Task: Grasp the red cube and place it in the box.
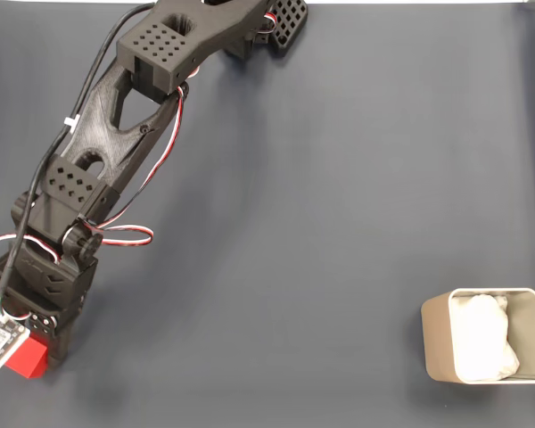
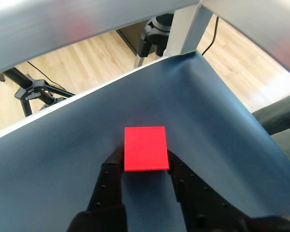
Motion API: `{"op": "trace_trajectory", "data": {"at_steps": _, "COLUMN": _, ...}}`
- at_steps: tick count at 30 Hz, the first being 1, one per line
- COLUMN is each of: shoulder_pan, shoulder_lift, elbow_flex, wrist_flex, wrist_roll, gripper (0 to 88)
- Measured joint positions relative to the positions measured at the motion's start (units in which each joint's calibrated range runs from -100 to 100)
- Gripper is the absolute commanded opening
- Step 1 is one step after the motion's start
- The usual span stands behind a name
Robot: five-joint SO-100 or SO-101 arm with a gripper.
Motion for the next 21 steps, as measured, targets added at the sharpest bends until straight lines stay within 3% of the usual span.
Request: {"op": "trace_trajectory", "data": {"at_steps": 21, "shoulder_pan": -1.11, "shoulder_lift": -8.08, "elbow_flex": 7.05, "wrist_flex": 3.82, "wrist_roll": -0.05, "gripper": 6.3}}
